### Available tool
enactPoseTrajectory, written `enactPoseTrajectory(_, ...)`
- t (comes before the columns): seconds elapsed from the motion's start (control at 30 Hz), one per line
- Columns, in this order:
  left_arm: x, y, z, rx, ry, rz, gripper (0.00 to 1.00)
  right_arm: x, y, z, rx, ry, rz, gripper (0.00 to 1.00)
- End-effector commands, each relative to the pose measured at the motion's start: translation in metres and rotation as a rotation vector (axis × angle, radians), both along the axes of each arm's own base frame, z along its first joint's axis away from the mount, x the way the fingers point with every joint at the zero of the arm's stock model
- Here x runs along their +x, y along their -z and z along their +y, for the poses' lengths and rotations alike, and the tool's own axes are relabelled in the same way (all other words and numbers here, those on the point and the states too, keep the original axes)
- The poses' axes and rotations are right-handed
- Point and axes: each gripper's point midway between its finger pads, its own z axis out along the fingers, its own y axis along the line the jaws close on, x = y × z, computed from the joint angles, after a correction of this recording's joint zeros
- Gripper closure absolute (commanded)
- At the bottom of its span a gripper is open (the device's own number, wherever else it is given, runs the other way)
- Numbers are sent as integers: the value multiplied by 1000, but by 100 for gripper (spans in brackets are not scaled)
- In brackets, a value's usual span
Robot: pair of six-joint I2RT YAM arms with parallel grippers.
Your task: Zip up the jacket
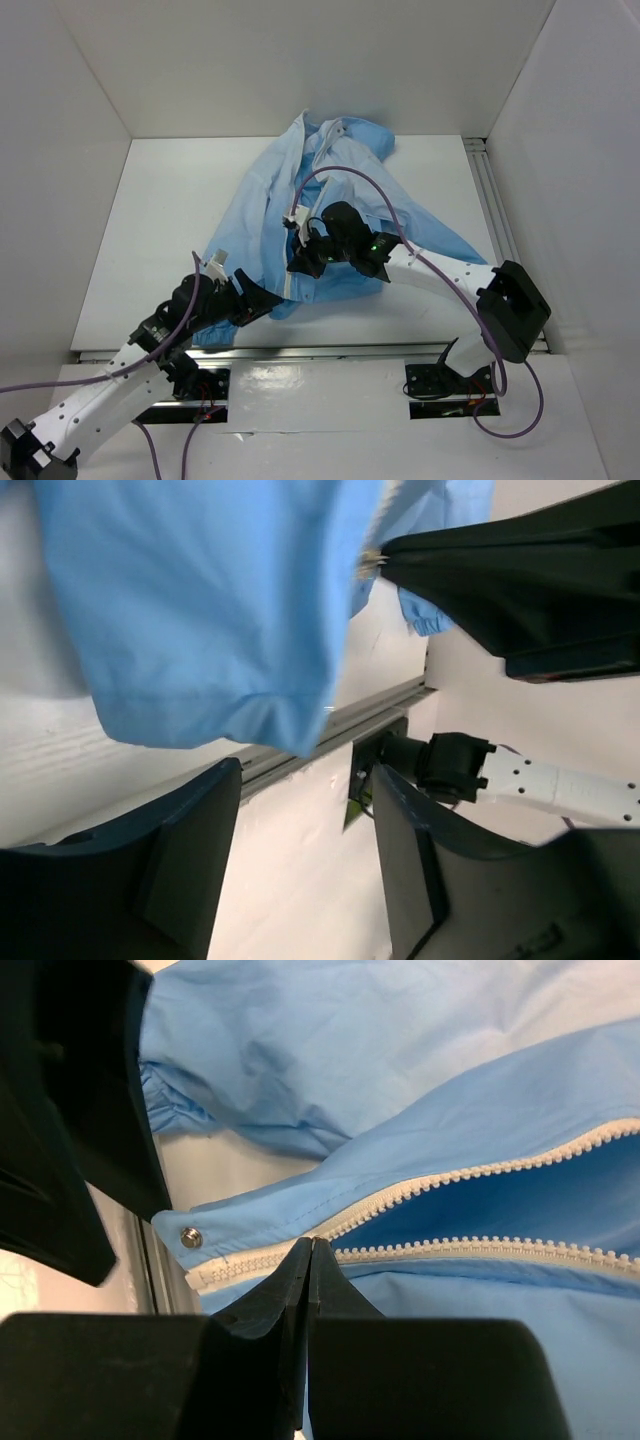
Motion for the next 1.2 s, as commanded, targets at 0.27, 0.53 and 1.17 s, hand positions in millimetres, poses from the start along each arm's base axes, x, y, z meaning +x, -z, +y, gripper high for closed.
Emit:
enactPoseTrajectory(0.27,23,3,-28,-215,-32,20,28,23,-39,10,96,126,-15,100)
enactPoseTrajectory(0.53,31,-2,-37,-223,-4,-14,28,25,-41,7,91,144,-22,100)
enactPoseTrajectory(1.17,66,-24,-20,-14,-104,-164,35,28,-44,19,86,130,-3,100)
